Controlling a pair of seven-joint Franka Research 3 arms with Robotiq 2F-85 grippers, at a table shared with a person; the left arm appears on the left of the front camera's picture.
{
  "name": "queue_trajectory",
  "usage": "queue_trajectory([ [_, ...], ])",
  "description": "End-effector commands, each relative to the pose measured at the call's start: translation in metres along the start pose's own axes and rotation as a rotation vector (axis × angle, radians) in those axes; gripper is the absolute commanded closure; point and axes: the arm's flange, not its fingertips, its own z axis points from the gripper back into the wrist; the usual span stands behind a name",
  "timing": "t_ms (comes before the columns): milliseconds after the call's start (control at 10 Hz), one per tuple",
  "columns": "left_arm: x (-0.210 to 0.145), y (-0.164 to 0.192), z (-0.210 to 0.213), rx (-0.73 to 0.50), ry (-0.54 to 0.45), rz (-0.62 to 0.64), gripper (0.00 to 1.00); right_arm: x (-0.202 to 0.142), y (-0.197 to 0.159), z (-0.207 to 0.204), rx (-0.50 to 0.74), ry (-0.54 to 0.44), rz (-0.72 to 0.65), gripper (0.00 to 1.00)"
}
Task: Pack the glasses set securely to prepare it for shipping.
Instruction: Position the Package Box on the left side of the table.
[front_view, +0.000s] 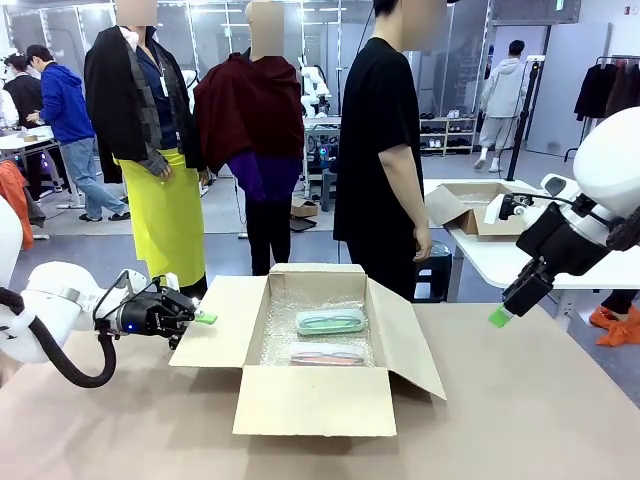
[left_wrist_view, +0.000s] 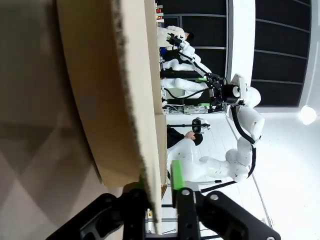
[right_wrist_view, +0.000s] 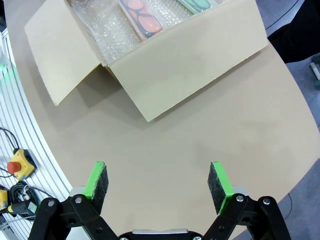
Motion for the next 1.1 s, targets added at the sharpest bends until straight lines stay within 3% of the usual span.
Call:
queue_trajectory([
  [0, -0.002, -0.004, 0.003, -0.041, -0.006, -0.032, 1.00, 0.001, 0.000, 0.001, -0.001, 0.010, -0.002, 0.00],
  [500, 0.003, -0.011, 0.018, 0.024, -0.014, 0.007, 1.00, 0.001, 0.000, 0.001, -0.001, 0.010, -0.002, 0.00],
  [1000, -0.022, -0.032, 0.108, 0.129, -0.088, -0.003, 1.00, 0.001, 0.000, 0.001, -0.001, 0.010, -0.002, 0.00],
])
